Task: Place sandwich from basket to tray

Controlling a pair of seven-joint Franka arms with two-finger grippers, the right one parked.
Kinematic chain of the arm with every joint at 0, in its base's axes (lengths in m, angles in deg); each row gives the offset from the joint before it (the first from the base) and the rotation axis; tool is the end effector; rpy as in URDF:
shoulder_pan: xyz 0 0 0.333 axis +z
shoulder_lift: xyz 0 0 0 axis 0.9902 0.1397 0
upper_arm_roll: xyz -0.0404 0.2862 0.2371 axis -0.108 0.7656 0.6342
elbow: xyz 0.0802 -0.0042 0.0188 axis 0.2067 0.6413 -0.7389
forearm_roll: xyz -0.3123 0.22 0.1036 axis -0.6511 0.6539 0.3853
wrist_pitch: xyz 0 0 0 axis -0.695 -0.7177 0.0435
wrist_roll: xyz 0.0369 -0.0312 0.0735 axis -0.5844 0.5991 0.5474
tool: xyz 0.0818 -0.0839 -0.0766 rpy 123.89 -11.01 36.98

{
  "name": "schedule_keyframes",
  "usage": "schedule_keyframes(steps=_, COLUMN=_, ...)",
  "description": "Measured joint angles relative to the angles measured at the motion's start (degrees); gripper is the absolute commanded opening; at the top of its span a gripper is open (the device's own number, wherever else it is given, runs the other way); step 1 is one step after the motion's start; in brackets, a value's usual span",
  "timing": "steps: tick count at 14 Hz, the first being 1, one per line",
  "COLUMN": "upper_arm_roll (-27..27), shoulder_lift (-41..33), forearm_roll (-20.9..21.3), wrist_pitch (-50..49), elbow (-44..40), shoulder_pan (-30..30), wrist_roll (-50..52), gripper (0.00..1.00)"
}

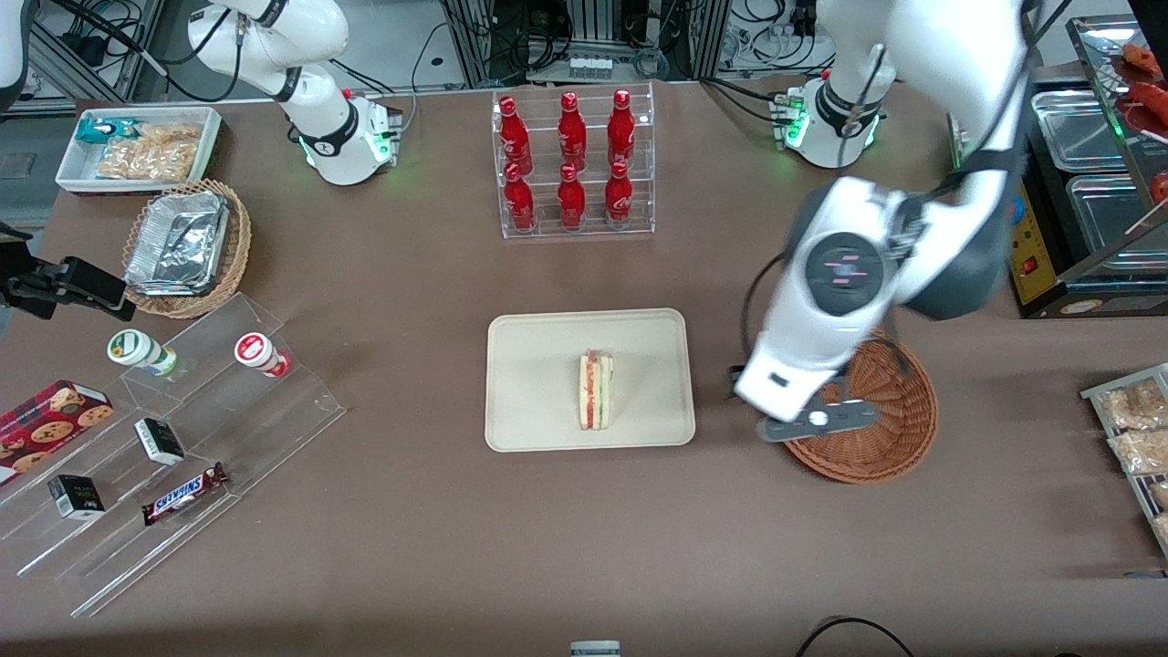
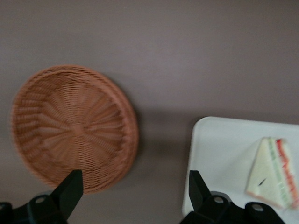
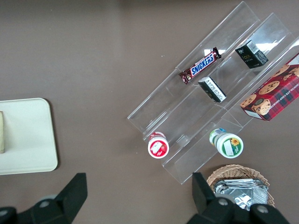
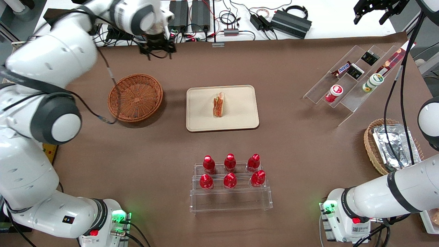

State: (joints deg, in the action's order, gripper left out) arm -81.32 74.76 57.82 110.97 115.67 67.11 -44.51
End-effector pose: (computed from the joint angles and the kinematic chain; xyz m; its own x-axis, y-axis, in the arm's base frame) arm 0.6569 -0.2466 0.4809 0.9956 0.0897 -0.0255 0.0872 -0.9923 -0.0876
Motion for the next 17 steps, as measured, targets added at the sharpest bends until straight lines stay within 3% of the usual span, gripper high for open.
schedule_keyframes(steps=5, upper_arm_roll=0.1, shoulder_lift=-9.9, forearm_roll=-2.8, wrist_pitch=-14.8, elbow=0.5, shoulder_pan=11.1, wrist_roll=-15.7, gripper=1.0)
schedule_keyframes(steps=10, upper_arm_roll=-0.3, shoulder_lift=-17.9, forearm_roll=-2.8, wrist_pitch=-21.2, elbow=3.4, shoulder_pan=11.8, wrist_roll=-16.3, gripper=1.0)
schedule_keyframes(steps=17, upper_arm_roll=-1.9, shoulder_lift=-19.3, forearm_roll=-4.6, wrist_pitch=-21.0, elbow=5.0, shoulder_pan=13.3, wrist_roll=-16.1, gripper=1.0)
